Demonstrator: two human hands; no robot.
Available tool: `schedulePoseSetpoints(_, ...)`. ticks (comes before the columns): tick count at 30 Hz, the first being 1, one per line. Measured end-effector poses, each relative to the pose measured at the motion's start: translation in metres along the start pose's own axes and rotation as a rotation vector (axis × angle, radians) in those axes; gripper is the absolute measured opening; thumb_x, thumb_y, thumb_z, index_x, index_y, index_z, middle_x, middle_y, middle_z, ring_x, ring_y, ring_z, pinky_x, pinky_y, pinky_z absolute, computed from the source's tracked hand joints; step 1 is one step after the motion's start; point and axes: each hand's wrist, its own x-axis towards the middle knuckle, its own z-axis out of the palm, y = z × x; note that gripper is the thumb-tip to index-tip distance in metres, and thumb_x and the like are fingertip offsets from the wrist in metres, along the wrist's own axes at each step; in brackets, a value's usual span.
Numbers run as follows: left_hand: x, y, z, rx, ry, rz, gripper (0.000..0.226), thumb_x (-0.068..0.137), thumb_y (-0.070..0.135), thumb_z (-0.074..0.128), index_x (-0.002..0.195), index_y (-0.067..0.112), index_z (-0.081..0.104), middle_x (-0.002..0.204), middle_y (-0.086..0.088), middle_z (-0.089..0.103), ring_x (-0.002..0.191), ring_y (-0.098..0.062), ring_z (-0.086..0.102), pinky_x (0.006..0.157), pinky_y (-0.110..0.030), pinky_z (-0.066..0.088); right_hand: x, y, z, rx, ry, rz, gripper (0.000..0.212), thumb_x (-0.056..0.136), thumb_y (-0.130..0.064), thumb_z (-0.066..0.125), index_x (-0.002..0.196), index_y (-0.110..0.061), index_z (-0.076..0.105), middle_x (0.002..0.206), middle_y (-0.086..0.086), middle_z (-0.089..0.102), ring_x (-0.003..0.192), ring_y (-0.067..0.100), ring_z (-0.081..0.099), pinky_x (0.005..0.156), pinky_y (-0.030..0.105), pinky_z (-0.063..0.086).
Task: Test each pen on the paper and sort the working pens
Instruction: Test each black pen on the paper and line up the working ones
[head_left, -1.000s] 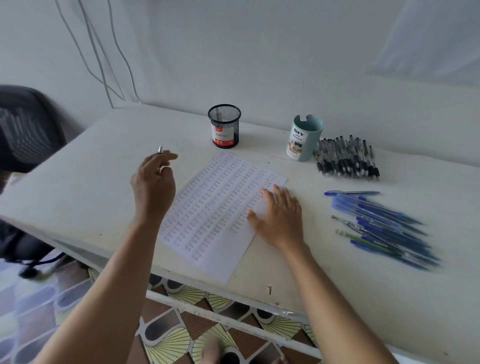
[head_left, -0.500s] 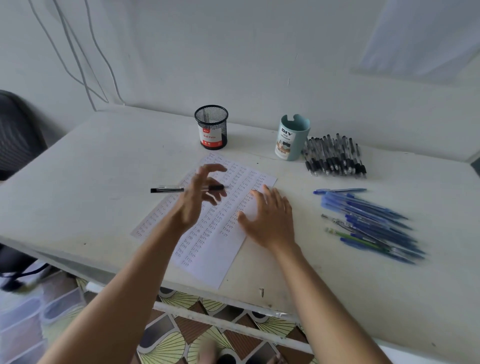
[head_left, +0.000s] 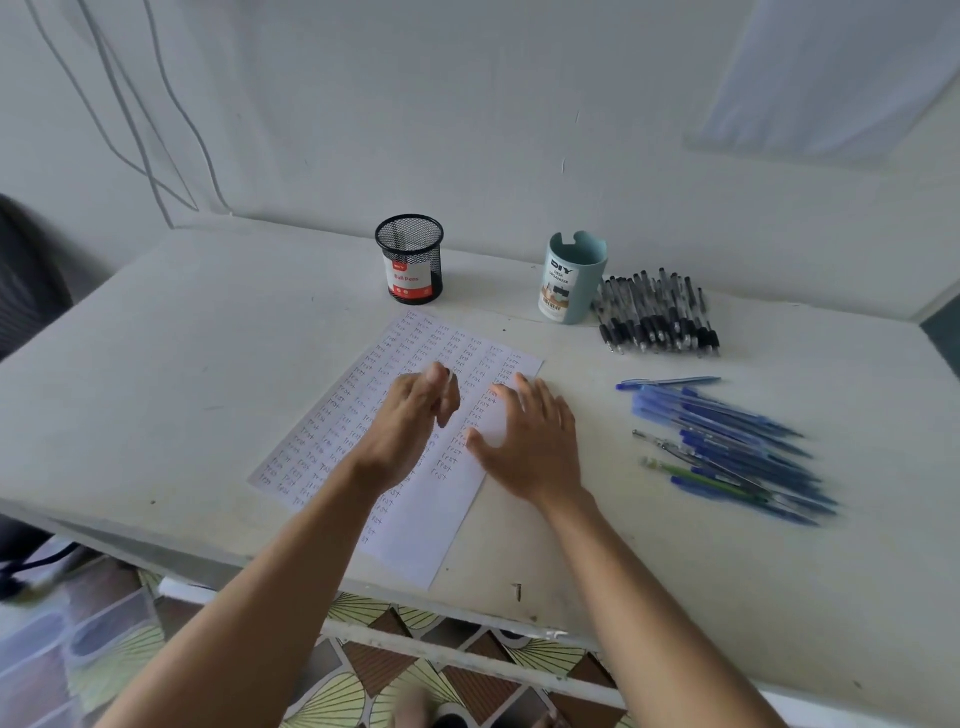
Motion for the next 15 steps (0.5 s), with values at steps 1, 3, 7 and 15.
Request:
schedulePoseSetpoints(1,0.001,0.002,0.001,-0.023,-0.007,-0.005,0.062,0.082,0.076,0.047,0.057,0.021,0.035,0.059,0.013,0.030,0.063,-0.014,0.024,0.067,-0.033,0.024,0.000,0.000,-0.001,0.009,-0.006,0.005,0.071,0.089,-0.062,0.047,0.150,-0.029,0.032,0.166,0.001,0.014,0.153,0.022,0.004,0.122,0.044,-0.001)
schedulePoseSetpoints(3,0.003,0.005,0.002,-0.073,0.004,-0.018,0.041,0.080,0.056,0.042,0.061,0.022,0.029,0.058,0.010,0.026,0.062,-0.014,0.020,0.065,-0.028,0.024,0.001,0.000,-0.002,0.030,-0.021,0.013,0.070,0.090,-0.061,0.049,0.150,-0.031,0.032,0.166,0.000,0.013,0.153,0.021,0.004,0.122,0.043,-0.001)
schedulePoseSetpoints(7,0.003,0.000,-0.004,-0.140,0.028,-0.042,0.049,0.085,0.060,0.043,0.058,0.019,0.046,0.064,-0.005,0.035,0.065,-0.015,0.028,0.067,-0.027,0.031,0.005,0.002,-0.009,0.085,-0.083,0.005,0.079,0.087,-0.069,0.037,0.155,-0.031,0.023,0.167,0.003,0.007,0.153,0.021,0.001,0.121,0.044,-0.002)
schedulePoseSetpoints(15,-0.006,-0.034,-0.005,0.232,0.295,-0.027,0.051,0.099,0.056,0.025,0.106,0.020,0.061,0.084,0.003,0.062,0.075,-0.012,0.058,0.067,-0.029,0.050,0.003,0.010,-0.014,-0.031,-0.205,-0.059,0.091,0.086,-0.070,0.051,0.158,-0.030,0.013,0.167,0.004,-0.008,0.153,0.021,-0.012,0.121,0.039,-0.009)
